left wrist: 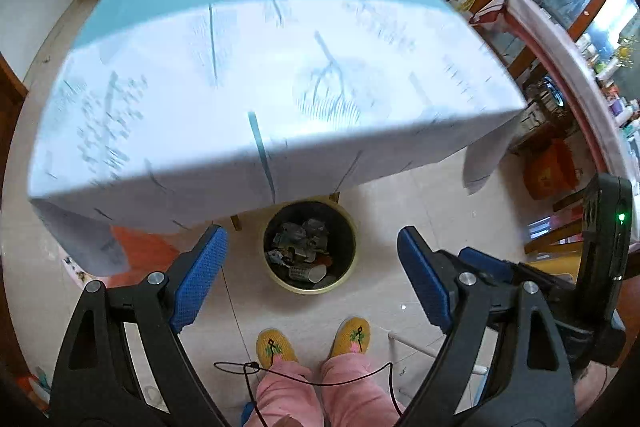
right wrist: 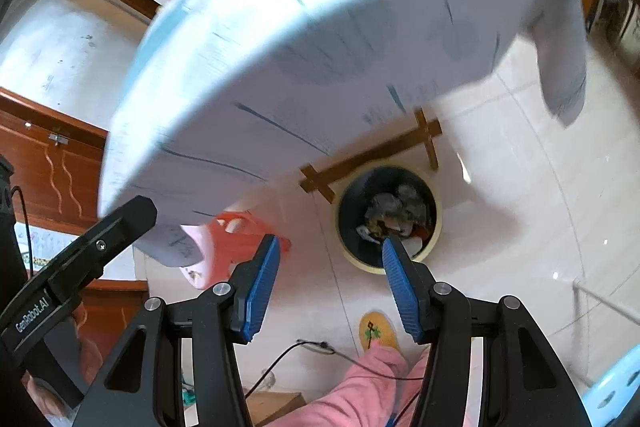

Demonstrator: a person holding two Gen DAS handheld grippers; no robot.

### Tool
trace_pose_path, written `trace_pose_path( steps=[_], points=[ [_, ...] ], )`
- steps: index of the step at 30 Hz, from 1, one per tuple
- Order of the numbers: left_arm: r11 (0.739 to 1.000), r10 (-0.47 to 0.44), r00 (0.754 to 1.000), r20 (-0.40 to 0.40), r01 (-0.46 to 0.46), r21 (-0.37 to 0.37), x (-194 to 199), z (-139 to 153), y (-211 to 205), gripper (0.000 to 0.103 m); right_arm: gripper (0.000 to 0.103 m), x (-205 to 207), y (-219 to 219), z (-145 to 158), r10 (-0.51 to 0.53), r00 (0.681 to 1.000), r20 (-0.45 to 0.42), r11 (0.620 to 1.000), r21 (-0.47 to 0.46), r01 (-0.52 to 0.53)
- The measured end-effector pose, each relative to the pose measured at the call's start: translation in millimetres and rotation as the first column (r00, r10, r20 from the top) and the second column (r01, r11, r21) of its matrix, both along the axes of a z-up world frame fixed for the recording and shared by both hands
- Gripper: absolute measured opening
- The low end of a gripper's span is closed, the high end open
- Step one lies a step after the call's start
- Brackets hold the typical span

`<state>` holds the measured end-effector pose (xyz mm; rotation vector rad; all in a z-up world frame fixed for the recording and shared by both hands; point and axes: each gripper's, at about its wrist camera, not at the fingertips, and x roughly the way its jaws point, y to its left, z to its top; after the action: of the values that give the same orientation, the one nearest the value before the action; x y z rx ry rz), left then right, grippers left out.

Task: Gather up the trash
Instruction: 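Move both grippers back over the table toward the CODEX box and mask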

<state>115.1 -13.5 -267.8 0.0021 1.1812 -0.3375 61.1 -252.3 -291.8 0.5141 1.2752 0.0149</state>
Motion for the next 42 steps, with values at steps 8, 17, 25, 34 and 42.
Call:
trace_pose_path(
  steps=[8,17,25,34,42],
  points=[
    [0.999,-0.002,0.998,0.071,0.005,-0.041,5,91,34,0.085,0.054,1,20,115,-0.005,0.994,0.112,0.999,-0.035,0.009],
    [0.994,0.011,0.980,0.199,0.011,-0.111,17,190,61,0.085,0.054,11,39,223,-0.012,0.968,0.250,0.995,-0.097,0.038],
    [0.990,0.006,0.963,0.269,0.033,-0.139,38,247,63,0.085,0.054,29,40,283,-0.034,0.947,0.321,0.989,-0.124,0.077],
    [0.990,0.014,0.954,0.298,0.028,-0.137,86,271,46,0.085,0.054,73,27,312,-0.010,0.939,0.344,0.988,-0.139,0.061],
    [0.996,0.046,0.957,0.286,-0.023,-0.081,155,257,-8,0.085,0.054,156,-23,303,0.042,0.935,0.353,0.992,-0.123,0.002]
  ],
)
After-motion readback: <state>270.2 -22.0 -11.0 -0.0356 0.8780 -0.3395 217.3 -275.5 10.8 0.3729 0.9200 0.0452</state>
